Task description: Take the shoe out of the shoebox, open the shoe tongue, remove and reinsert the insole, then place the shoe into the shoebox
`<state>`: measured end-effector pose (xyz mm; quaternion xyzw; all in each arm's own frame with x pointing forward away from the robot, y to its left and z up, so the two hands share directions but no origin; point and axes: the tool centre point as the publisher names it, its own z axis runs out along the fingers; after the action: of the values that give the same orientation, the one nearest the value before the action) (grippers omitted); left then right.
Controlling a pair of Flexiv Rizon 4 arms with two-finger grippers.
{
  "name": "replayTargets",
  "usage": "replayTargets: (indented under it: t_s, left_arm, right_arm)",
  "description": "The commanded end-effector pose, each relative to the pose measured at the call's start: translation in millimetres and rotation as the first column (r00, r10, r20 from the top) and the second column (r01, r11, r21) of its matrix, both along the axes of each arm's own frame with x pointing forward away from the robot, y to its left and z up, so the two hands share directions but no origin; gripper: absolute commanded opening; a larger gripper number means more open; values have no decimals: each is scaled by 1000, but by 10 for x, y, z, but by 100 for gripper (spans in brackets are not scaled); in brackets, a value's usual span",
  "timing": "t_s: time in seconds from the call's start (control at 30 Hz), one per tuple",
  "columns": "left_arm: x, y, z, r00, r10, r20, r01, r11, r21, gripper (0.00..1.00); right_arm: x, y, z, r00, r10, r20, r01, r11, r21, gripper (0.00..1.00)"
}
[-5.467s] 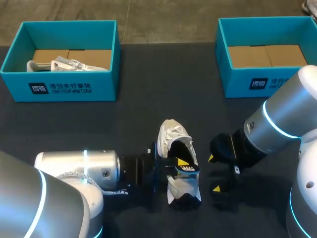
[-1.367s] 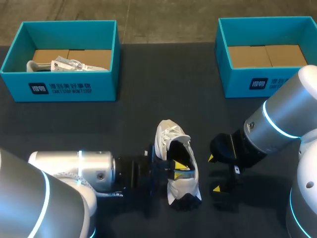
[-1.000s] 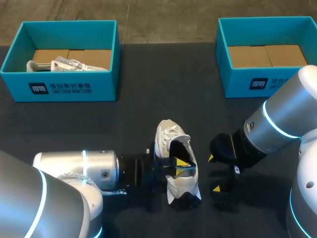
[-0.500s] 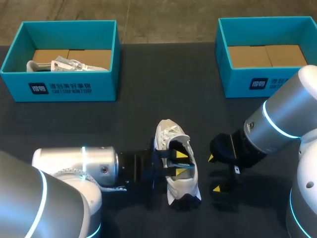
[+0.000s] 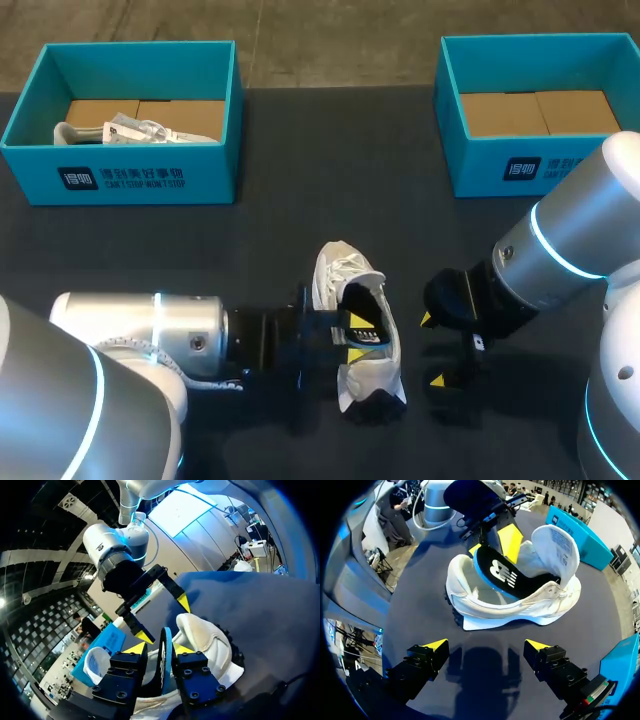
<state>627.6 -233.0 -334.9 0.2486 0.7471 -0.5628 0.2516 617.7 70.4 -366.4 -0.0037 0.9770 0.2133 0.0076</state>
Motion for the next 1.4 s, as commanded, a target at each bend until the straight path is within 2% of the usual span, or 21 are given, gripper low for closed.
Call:
replayTargets:
  t_s: [0.03, 0.23, 0.47, 0.77, 1.03, 1.07, 1.13, 1.27, 1.4]
  left_arm:
    - [-22, -7, 15, 1000, -4, -3, 4, 1000, 15, 1]
    - [-31, -67, -39, 1000, -17, 7, 17, 999, 27, 0]
    - [88, -126, -146, 999, 17, 37, -19, 998, 54, 0]
    - [188, -162, -247, 999, 38, 8, -39, 997, 71, 0]
    - [111, -118, -164, 1000, 22, -18, -21, 998, 63, 0]
    - [92, -107, -147, 1000, 21, -19, -20, 998, 62, 12]
    - [63, -89, -122, 1000, 14, -25, -13, 998, 61, 23]
    - [33, -51, -76, 1000, 14, -24, -12, 998, 62, 34]
    - [6, 6, -15, 999, 17, -38, -15, 998, 59, 33]
  right_arm:
    - [-11, 7, -6, 1000, -2, 3, 2, 1000, -2, 100]
    - [-11, 7, -6, 1000, -2, 3, 2, 1000, -2, 100]
    - [-11, 7, -6, 1000, -2, 3, 2, 1000, -2, 100]
    - [-11, 7, -6, 1000, -2, 3, 2, 1000, -2, 100]
    - [-11, 7, -6, 1000, -2, 3, 2, 1000, -2, 100]
    - [-11, 7, -6, 1000, -2, 3, 2, 1000, -2, 100]
    - [-11, 7, -6, 1000, -2, 3, 2, 1000, -2, 100]
    - [-11, 7, -6, 1000, -2, 3, 2, 1000, -2, 100]
    - [-11, 7, -6, 1000, -2, 3, 2, 1000, -2, 100]
